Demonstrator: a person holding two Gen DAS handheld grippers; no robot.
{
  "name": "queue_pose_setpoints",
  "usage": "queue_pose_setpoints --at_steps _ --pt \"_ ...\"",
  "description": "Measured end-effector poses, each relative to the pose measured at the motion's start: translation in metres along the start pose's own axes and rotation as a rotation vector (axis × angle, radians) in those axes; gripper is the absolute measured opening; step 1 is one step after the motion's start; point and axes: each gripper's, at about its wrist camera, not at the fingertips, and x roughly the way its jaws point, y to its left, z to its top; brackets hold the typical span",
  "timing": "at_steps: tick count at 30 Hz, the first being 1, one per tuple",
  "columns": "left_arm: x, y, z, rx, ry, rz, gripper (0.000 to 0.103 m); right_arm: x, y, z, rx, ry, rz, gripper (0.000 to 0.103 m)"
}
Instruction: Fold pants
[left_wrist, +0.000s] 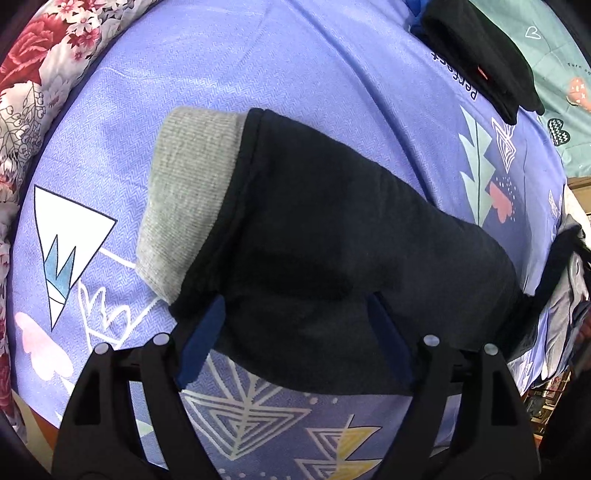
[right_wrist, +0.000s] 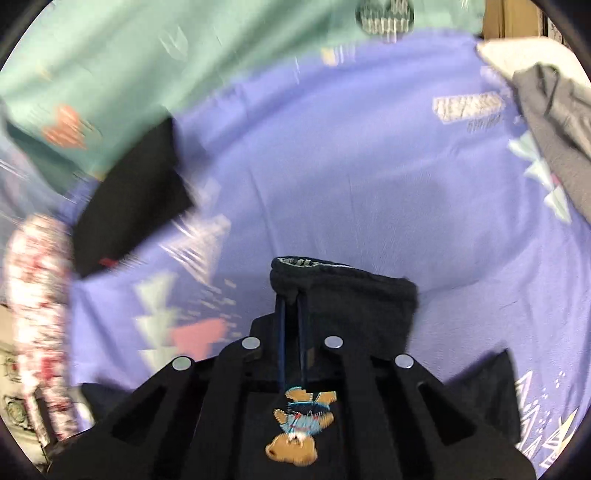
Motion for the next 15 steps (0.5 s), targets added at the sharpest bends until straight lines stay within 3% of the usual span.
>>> queue_pose_setpoints --at_steps 3,7,11,15 --pt "-0.001 0.002 -0.001 0.002 0.003 -0.006 0.081 -0.058 -0.033 -0.021 0.051 -0.073 0.055 0.005" --pt "-0.002 0.004 -0.001 0.017 0.006 -0.004 0.081 -0.099 -0.085 -0.064 0.131 -0.107 0.053 0.005" --pt "-0.003 0.003 -0.003 0.043 0.01 0.01 0.081 -0.077 -0.144 -0.12 0.264 -0.002 -0.034 0.005" --pt "-0.002 -0.001 -0.004 0.071 0.012 0.036 0.081 -0.053 -0.171 -0.159 0.347 0.092 -0.094 0.005"
